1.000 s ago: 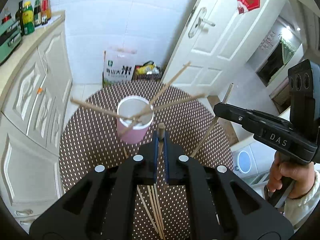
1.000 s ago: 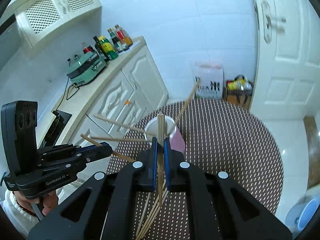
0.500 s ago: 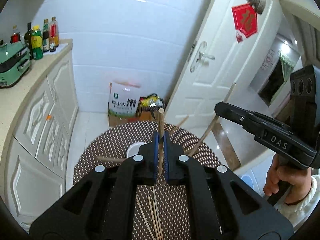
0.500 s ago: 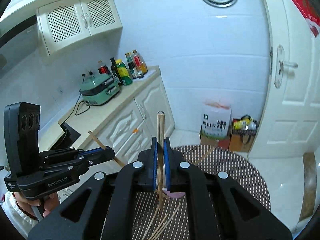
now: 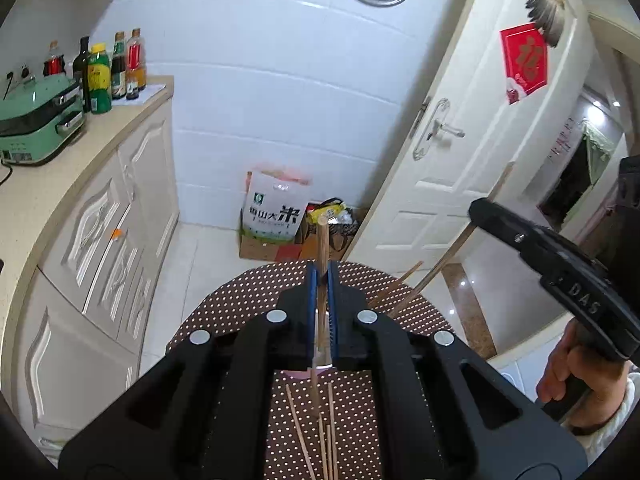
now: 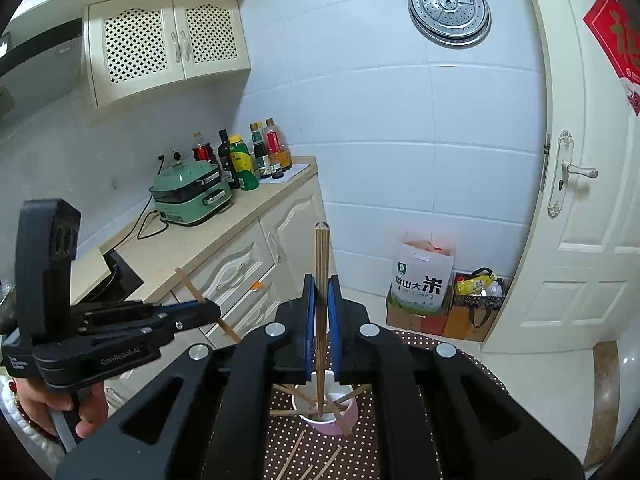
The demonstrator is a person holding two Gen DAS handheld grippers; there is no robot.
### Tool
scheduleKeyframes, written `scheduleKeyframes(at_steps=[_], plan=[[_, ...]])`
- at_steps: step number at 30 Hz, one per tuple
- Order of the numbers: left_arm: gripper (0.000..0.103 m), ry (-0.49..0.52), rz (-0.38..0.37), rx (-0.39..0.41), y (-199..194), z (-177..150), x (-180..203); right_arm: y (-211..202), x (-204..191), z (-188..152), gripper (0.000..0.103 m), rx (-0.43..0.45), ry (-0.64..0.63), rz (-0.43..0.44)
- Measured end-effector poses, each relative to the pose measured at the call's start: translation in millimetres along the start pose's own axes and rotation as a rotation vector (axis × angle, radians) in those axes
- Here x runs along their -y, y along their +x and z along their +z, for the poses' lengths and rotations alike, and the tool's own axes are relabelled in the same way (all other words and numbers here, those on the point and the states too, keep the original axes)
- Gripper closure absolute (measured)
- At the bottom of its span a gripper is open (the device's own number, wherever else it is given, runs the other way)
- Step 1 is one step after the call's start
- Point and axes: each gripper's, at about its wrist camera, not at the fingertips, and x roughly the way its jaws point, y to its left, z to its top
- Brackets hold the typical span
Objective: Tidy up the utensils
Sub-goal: 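Carry both held chopsticks up over the pink cup and open both grippers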
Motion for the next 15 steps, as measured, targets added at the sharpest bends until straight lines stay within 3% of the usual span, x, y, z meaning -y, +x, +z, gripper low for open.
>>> scheduleKeyframes(at_steps=[15], plan=[[0.098, 0.006, 0.037, -0.13, 44, -34, -9, 19, 3, -23, 0.098, -0.057, -0.001, 0.004]])
